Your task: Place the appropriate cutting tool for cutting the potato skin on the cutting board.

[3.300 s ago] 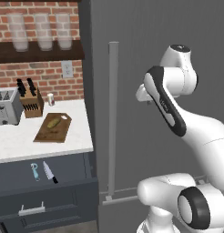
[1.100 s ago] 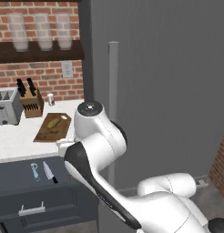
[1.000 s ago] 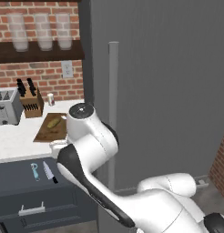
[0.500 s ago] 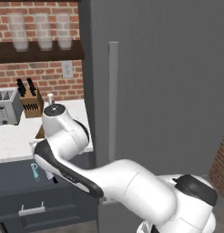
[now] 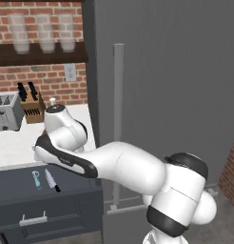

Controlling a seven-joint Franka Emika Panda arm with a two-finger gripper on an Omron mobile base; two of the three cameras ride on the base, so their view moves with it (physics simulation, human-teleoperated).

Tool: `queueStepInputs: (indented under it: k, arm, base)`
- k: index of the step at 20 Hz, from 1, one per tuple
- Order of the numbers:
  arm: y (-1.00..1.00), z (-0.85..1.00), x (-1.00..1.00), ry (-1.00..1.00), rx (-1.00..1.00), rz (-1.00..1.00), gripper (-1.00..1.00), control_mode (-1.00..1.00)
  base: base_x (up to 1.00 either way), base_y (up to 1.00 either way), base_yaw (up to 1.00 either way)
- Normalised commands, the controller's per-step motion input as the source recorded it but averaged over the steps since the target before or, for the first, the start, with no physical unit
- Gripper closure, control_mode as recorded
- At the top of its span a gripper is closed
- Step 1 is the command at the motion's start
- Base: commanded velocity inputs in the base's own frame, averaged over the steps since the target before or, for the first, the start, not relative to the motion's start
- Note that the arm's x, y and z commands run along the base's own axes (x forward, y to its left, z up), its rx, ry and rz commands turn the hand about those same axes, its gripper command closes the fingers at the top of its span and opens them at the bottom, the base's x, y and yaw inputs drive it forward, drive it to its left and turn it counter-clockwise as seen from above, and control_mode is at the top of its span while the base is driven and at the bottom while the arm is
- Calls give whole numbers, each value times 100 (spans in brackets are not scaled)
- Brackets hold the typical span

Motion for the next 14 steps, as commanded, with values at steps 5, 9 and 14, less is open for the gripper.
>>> queueStepInputs:
  k: [5, 9, 14]
  arm:
    - [4, -49, 24, 11, 0, 10, -100, -100]
    - [0, -43, 6, 5, 0, 8, -100, -100]
    - [7, -26, 1, 1, 0, 7, -100, -100]
  base:
    - [0, 0, 0]
    - [0, 0, 0]
    - [0, 0, 0]
